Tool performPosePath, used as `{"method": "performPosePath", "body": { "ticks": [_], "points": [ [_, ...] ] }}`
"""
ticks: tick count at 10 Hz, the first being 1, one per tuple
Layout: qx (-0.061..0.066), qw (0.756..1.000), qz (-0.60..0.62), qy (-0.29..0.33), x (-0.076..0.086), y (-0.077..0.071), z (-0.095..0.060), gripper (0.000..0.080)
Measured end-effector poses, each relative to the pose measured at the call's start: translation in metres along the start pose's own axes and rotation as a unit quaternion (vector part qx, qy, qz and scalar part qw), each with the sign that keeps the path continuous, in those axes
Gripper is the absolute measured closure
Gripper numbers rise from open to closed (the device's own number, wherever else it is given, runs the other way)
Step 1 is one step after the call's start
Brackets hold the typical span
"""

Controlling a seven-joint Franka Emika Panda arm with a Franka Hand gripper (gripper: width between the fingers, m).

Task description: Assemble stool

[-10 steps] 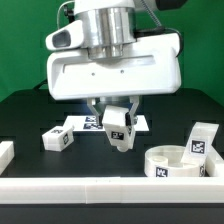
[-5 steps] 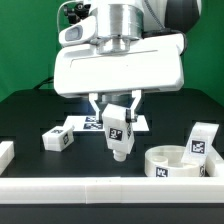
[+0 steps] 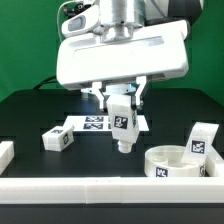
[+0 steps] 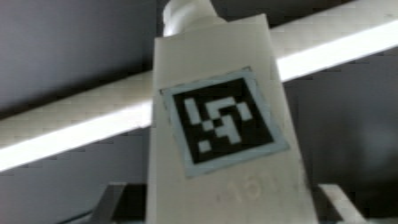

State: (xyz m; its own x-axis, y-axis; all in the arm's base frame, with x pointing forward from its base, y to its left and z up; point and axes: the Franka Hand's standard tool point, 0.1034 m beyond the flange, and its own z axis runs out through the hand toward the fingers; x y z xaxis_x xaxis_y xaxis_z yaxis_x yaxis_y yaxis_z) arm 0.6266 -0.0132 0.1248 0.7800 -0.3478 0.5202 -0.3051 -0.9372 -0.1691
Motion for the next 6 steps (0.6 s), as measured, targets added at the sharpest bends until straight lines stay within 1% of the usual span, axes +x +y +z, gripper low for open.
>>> {"method": "performPosePath", "body": {
  "ticks": [1,2,6],
  "points": [
    [0.007,1.0,-0.002,0.015,0.0043,-0.0003,-0.002,0.0472],
    [0.011,1.0,0.003,0.01,0.0022,-0.0006,-0.0007,0.0472],
    [0.012,1.0,0.002,0.009,0.0008,-0.0025,-0.0003,0.0472]
  ]
}}
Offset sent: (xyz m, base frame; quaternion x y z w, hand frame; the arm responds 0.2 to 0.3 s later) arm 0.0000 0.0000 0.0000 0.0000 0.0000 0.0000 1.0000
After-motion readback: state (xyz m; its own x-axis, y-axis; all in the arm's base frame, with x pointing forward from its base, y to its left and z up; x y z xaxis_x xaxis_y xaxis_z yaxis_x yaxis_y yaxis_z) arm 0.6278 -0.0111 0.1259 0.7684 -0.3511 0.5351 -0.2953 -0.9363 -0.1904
